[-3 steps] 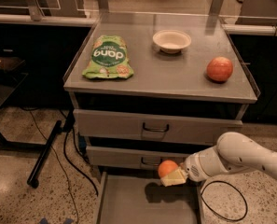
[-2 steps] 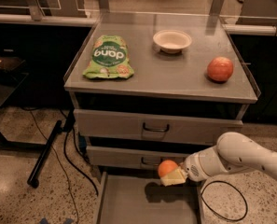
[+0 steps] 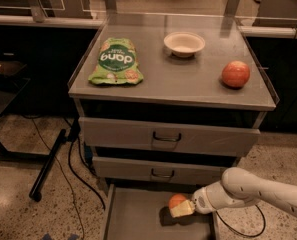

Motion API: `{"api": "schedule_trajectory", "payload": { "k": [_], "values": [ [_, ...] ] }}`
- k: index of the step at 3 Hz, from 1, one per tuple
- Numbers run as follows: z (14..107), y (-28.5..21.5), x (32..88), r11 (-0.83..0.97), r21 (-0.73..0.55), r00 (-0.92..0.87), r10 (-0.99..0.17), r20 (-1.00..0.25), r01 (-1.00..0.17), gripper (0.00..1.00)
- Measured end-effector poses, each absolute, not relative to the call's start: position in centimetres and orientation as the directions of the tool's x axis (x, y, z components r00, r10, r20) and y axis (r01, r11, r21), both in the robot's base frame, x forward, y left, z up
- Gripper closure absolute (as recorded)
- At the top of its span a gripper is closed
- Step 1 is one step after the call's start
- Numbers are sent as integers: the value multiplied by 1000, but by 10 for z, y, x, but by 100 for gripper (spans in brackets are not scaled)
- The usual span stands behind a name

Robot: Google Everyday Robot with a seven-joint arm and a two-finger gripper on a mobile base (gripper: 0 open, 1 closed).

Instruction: Place orange into bottom drawer

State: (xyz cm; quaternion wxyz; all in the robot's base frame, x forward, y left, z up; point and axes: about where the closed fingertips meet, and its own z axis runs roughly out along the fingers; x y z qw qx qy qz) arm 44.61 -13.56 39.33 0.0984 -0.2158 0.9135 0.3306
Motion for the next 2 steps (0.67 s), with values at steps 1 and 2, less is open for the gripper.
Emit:
{"api": "schedule_trajectory", "payload": {
  "k": [1, 2],
  "values": [
    [393, -136, 446, 688, 562, -888, -329, -322, -459, 100],
    [354, -125, 435, 680, 624, -923, -279, -266, -386, 100]
  ]
}}
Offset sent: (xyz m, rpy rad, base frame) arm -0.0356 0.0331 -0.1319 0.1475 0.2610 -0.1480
